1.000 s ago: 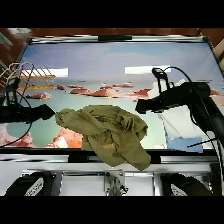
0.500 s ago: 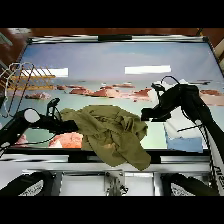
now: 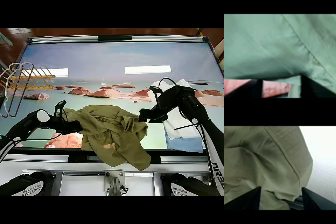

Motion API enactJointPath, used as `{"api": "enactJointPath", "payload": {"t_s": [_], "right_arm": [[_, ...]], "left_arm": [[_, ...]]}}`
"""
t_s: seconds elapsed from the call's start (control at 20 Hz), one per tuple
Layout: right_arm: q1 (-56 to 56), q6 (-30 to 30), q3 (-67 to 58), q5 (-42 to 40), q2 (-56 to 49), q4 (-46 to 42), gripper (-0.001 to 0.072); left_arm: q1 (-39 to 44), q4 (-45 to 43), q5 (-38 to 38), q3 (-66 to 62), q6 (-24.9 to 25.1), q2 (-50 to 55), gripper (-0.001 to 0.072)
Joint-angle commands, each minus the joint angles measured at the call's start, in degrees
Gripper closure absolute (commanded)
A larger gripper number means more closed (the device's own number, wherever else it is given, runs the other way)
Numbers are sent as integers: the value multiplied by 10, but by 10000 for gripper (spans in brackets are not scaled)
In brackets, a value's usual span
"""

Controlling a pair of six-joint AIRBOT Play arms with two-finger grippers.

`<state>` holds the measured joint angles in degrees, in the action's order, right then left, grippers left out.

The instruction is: Fold the shirts.

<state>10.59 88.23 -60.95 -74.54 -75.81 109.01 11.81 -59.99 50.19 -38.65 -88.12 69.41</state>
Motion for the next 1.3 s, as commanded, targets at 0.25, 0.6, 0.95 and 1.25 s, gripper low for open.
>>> {"api": "enactJointPath", "payload": {"t_s": [0.25, 0.6, 0.95, 1.25], "right_arm": [[0, -28, 1, -9, 0, -7, 91], [0, -46, 114, 74, -1, 14, 94], [-1, -1, 18, 119, 59, -35, 636], [-1, 105, -216, 186, 216, -76, 636]], "left_arm": [[0, 17, 0, -2, 45, -12, 671], [-1, 17, 14, -3, 58, -96, 671], [-21, 11, 15, -128, 80, -136, 671], [-131, -11, 14, -478, 80, -182, 671]]}}
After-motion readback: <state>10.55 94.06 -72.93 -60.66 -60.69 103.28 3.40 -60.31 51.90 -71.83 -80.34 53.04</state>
